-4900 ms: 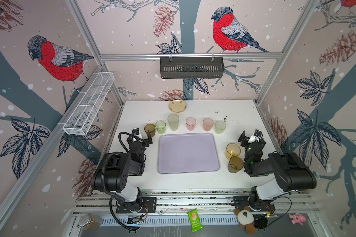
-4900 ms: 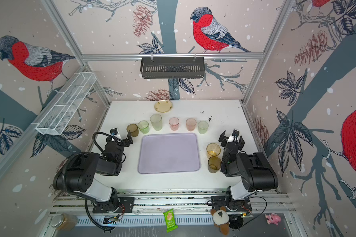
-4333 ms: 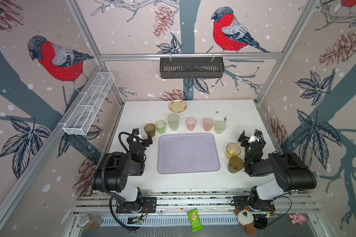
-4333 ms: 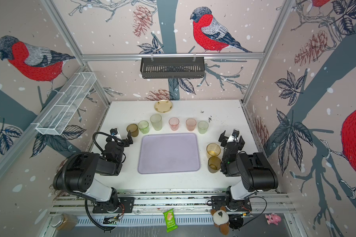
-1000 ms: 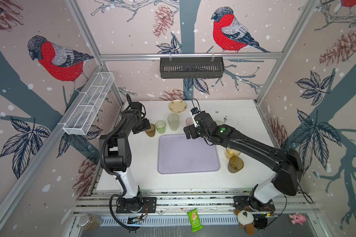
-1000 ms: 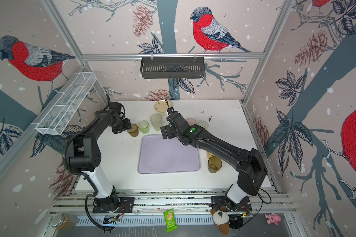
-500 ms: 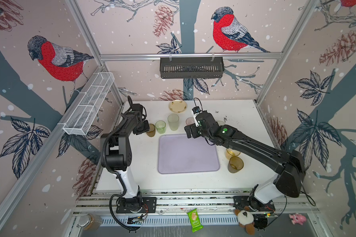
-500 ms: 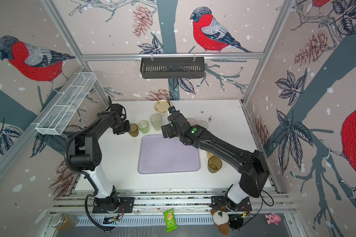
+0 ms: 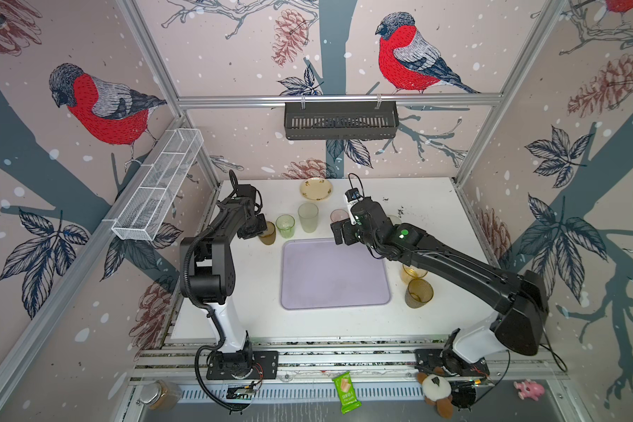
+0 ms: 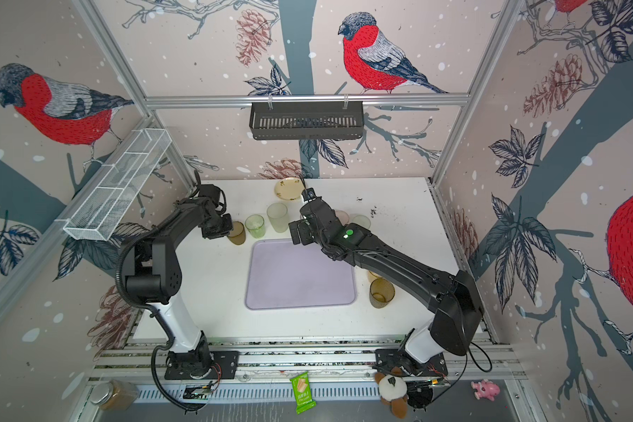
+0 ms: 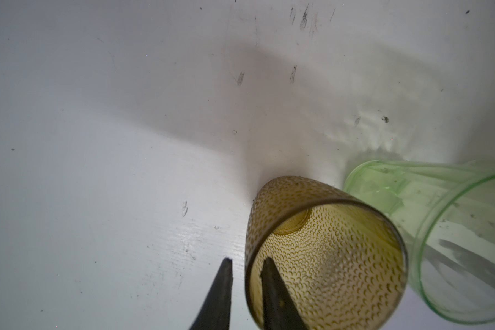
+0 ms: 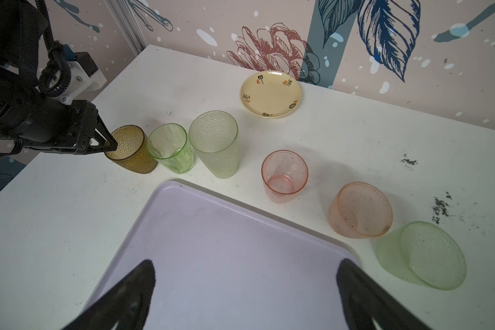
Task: Place the glasses into the tray
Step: Pick up the glass from the top-left of the table.
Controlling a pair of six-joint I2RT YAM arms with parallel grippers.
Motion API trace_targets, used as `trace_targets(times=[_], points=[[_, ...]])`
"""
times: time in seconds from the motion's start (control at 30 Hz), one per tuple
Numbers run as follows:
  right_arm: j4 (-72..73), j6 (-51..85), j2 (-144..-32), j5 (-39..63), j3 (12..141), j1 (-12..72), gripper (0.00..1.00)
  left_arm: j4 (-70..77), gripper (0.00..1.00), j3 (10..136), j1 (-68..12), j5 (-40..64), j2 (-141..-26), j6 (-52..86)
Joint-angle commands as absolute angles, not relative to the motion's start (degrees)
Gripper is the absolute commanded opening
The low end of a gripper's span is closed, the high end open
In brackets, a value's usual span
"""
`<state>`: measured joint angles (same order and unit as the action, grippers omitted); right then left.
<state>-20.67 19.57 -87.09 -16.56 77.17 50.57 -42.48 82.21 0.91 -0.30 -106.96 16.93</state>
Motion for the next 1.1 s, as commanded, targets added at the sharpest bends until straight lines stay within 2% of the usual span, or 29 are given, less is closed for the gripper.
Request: trace_targets(times=[0.0, 0.2, 0.4, 0.7, 1.07], points=[[-19.7, 19.7, -86.4, -18.3, 77.0, 50.6, 1.0, -43.1, 0.2, 82.2, 0.8, -1.4, -106.3, 17.1], [-19.8, 19.2, -85.5, -19.9, 77.0, 50.6, 1.0, -43.5, 0.07, 81.7, 0.9, -2.0, -105.2, 17.0], [-19.8, 20.0, -84.8, -20.3, 76.6, 50.6, 1.0, -44.1, 0.0, 81.2, 0.8, -3.4, -103.1, 17.1], [-20.1, 21.3, -83.9, -20.9, 76.5, 50.5, 1.0, -47.7, 0.0, 79.6, -0.3, -4.8, -94.4, 17.5], [-20.2, 24.6, -83.2, -18.7, 74.8, 49.2, 1.0, -52.4, 0.0, 69.2, -9.7, 1.4, -80.1, 22.1]])
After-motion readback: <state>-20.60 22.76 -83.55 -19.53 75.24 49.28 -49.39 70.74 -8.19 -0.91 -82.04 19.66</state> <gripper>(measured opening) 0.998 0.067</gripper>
